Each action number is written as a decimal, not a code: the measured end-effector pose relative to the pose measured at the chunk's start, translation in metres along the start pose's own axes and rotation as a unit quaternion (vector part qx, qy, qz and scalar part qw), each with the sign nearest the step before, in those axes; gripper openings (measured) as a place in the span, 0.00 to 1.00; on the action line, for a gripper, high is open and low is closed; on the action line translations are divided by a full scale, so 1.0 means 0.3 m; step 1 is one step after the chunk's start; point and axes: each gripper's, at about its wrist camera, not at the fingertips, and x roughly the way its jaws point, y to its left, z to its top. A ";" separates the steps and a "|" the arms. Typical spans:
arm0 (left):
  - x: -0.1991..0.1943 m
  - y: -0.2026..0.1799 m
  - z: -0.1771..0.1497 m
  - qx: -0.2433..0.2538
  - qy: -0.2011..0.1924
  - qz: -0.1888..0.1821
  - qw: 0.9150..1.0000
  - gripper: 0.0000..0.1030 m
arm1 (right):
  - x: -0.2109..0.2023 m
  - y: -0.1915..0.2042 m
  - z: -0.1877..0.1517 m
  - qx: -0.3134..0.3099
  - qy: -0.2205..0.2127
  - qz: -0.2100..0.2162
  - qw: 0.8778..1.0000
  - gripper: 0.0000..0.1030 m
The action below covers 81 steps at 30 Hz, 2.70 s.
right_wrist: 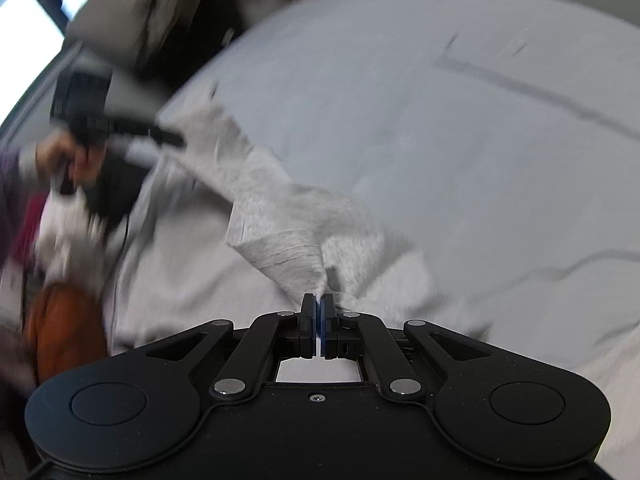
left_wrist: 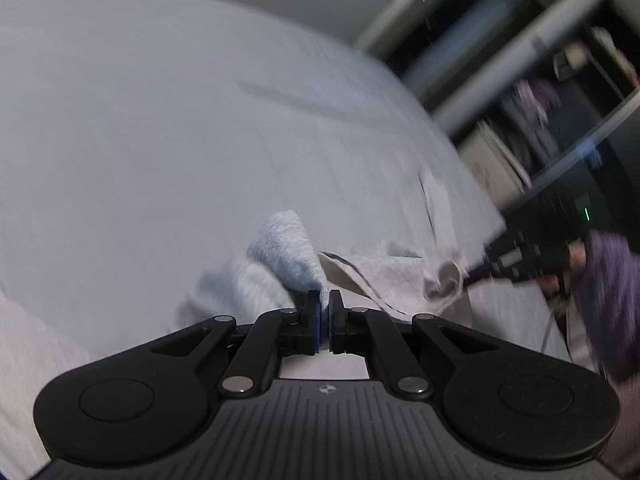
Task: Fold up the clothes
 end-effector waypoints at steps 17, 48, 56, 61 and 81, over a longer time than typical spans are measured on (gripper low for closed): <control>0.040 -0.091 -0.223 0.071 0.216 0.021 0.974 0.18 | 0.059 0.230 -0.173 -0.070 0.200 -0.040 0.977 0.28; 0.154 -0.292 -0.371 0.102 0.207 0.166 0.959 0.15 | 0.101 0.283 -0.272 0.042 0.207 -0.230 0.950 0.12; 0.199 -0.508 -0.393 0.303 0.152 0.218 0.915 0.33 | 0.099 0.360 -0.236 0.020 0.178 -0.214 0.960 0.28; 0.273 -0.532 -0.408 0.353 0.164 0.246 0.888 0.33 | 0.118 0.380 -0.212 0.016 0.174 -0.202 0.964 0.28; 0.053 -0.307 -0.400 0.198 0.156 0.315 0.915 0.07 | 0.246 0.435 -0.164 -0.111 0.153 -0.226 0.955 0.28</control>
